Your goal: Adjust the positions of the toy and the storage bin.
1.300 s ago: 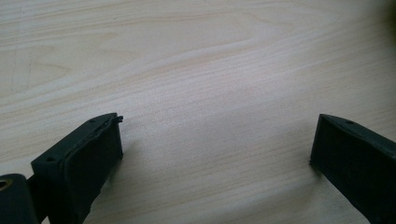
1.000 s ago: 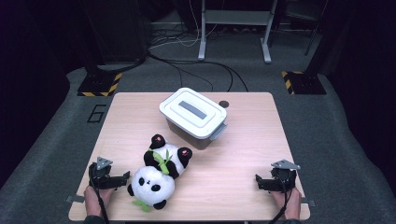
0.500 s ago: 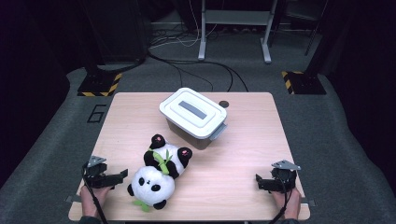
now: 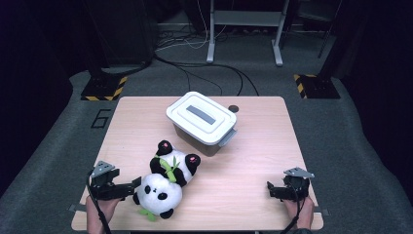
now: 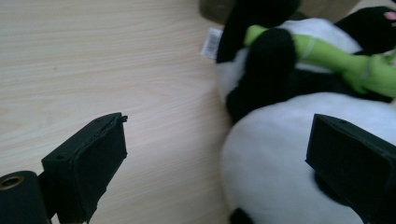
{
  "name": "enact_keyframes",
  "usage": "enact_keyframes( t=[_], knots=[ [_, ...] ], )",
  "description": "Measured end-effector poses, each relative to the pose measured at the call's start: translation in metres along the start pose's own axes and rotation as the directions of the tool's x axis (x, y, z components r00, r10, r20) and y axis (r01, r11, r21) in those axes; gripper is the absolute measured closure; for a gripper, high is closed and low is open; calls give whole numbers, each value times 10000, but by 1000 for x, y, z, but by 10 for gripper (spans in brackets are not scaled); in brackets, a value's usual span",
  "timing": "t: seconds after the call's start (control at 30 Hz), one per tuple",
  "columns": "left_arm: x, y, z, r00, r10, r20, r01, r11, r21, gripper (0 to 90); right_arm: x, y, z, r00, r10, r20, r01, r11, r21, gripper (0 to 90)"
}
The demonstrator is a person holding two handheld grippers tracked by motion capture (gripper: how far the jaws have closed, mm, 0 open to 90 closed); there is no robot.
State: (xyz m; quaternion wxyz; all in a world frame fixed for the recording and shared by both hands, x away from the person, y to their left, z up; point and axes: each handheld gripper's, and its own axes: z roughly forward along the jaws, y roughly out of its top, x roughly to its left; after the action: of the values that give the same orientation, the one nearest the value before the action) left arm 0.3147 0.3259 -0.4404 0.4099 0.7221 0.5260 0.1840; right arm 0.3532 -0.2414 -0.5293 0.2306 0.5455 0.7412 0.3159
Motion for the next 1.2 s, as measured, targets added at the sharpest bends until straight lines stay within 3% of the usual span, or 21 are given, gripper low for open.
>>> enact_keyframes(
  t=[0.03, 0.13, 0.17, 0.2, 0.23, 0.4, 0.43, 0.5, 0.53, 0.57, 0.7, 0.93, 1.13, 1.2],
  knots=[
    [-11, 3, -1, 9994, 134, 304, -133, 9999, -12, 46, 0, 0, 0, 10000, -1, 1, 1, 10000, 1, 13],
    [-23, 5, 1, 9977, 335, 585, -341, 9994, 89, 2, 0, 0, 0, 10000, -3, 6, 3, 10000, 0, 13],
    [-35, 4, 5, 9962, 390, 781, -403, 9991, 145, 0, 0, 0, 0, 10000, -3, 8, 3, 10000, 0, 14],
    [-35, 4, 5, 9962, 390, 781, -403, 9991, 145, 0, 0, 0, 0, 10000, -3, 8, 3, 10000, 0, 14],
    [-46, 3, 9, 9937, 520, 995, -552, 9980, 305, 0, 0, 0, 0, 10000, -5, 7, 5, 10000, -1, 13],
    [-62, 2, 17, 9897, 891, 1119, -957, 9939, 544, 0, 0, 0, 0, 10000, -4, 5, 4, 10000, -3, 14],
    [-68, 1, 22, 9904, 1006, 946, -1079, 9913, 754, 0, 0, 0, 0, 10000, -3, 4, 3, 10000, -2, 13],
    [-70, 0, 25, 9909, 1059, 829, -1132, 9896, 883, 59, 0, 0, 0, 10000, -2, 7, 2, 10000, -2, 14],
    [-73, -2, 26, 9922, 1147, 488, -1188, 9886, 925, 59, 0, 0, 0, 10000, -2, 7, 2, 10000, -2, 14],
    [-74, -6, 29, 9924, 1217, 200, -1230, 9880, 932, 151, 0, 0, 0, 10000, -4, 19, 4, 10000, -10, 17],
    [-74, -21, 32, 9917, 1287, -67, -1280, 9897, 648, 268, 0, 0, 0, 10000, 52, 13, -52, 10000, -35, 20],
    [-70, -25, 28, 9879, 1550, 115, -1552, 9876, 226, 452, 0, 0, -1, 10000, 47, 59, -47, 10000, -38, 31],
    [-65, -23, 22, 9819, 1824, 514, -1837, 9828, 208, 496, -1, 0, -1, 9999, 85, 103, -84, 9999, -76, 44],
    [-63, -21, 21, 9772, 1991, 732, -2015, 9791, 274, 504, -1, -1, -1, 9999, 106, 125, -104, 9999, -102, 48]
  ],
)
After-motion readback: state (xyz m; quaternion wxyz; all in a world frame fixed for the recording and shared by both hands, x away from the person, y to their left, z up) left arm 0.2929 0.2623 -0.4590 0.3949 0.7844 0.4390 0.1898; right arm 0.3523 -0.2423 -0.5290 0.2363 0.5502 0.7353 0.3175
